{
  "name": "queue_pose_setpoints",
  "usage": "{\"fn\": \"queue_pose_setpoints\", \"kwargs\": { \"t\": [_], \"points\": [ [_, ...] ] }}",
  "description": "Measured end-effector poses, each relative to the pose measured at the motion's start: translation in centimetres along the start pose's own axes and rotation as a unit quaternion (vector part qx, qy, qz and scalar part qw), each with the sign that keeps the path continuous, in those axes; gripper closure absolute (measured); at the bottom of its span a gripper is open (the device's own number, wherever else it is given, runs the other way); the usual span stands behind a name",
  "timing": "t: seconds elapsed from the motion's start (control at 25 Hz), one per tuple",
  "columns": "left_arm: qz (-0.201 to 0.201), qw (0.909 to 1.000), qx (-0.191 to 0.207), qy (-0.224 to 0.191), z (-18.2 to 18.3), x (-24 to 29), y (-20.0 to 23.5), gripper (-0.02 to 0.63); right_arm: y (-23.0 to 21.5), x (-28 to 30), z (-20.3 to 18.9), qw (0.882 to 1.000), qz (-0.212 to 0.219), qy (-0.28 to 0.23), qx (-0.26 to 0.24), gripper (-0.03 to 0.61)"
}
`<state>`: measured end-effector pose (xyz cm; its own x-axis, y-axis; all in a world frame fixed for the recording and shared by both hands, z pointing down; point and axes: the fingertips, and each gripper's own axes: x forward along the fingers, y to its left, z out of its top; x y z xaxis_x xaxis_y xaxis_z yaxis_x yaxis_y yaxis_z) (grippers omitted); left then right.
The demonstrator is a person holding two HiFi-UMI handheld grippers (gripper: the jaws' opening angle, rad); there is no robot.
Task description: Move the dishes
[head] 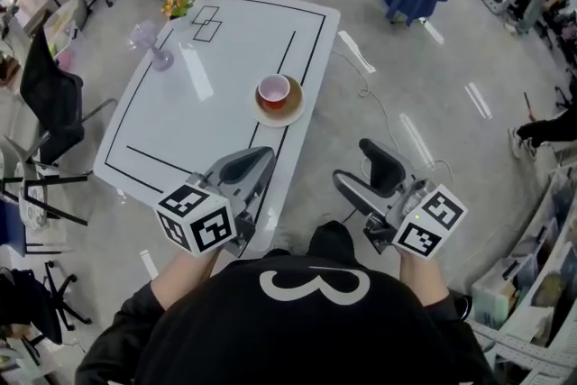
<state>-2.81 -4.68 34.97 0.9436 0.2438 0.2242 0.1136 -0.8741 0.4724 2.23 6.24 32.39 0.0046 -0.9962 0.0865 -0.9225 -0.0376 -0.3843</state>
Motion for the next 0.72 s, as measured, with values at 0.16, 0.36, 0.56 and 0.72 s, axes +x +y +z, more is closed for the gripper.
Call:
{"fn": "queue_pose_setpoints", "kwargs": {
  "t": [0.16,0.36,0.56,0.72],
  "points": [
    [0.046,0.9987,-0.010,-0.017,0.7,1.0,1.4,0.611,-2.5,1.8,0.6,0.999,0.038,0.018,0.000,0.258],
    [0.115,0.9916,-0.032,-0.049,1.6,3.2,2.3,0.611,-6.1,3.5,2.1,0.993,0.102,0.057,-0.006,0.266],
    [0.187,0.9771,-0.049,-0.090,2.3,5.1,3.0,0.611,-8.7,5.0,2.8,0.979,0.178,0.095,-0.023,0.272],
    [0.219,0.9686,-0.045,-0.109,2.5,6.5,3.1,0.611,-10.7,5.3,3.4,0.971,0.210,0.107,-0.040,0.276]
  ]
}}
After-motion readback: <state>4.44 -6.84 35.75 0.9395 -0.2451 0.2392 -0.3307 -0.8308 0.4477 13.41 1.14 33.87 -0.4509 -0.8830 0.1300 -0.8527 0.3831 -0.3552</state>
